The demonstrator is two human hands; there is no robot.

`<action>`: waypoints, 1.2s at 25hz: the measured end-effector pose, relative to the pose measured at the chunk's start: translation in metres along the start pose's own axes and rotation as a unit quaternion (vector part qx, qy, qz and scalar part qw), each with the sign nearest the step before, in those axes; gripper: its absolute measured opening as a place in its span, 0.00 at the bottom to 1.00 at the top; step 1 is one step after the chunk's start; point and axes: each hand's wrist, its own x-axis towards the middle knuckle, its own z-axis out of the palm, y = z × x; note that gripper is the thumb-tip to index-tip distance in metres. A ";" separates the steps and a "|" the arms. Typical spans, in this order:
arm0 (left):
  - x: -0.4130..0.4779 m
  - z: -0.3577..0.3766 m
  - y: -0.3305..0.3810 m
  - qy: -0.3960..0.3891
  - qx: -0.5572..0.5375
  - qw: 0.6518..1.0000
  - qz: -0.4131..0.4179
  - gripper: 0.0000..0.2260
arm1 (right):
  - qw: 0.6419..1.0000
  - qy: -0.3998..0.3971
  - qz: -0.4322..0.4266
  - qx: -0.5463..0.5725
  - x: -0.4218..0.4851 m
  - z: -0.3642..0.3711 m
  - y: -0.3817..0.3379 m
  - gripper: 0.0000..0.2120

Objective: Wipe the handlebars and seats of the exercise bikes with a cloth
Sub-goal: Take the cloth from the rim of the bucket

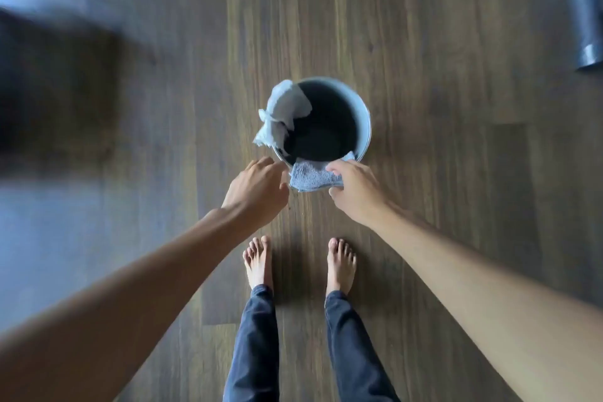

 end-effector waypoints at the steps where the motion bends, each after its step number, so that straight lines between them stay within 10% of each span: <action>1: 0.014 0.017 -0.008 -0.001 0.009 1.000 0.009 0.19 | 1.000 -0.010 0.001 -0.019 0.016 0.019 0.011 0.21; 11: 0.074 0.119 -0.080 0.060 0.116 0.982 0.138 0.28 | 0.979 -0.020 -0.055 -0.197 0.098 0.090 0.052 0.30; 30: 0.078 0.130 -0.077 0.002 0.086 0.992 0.097 0.36 | 0.968 0.021 -0.075 -0.237 0.101 0.087 0.060 0.08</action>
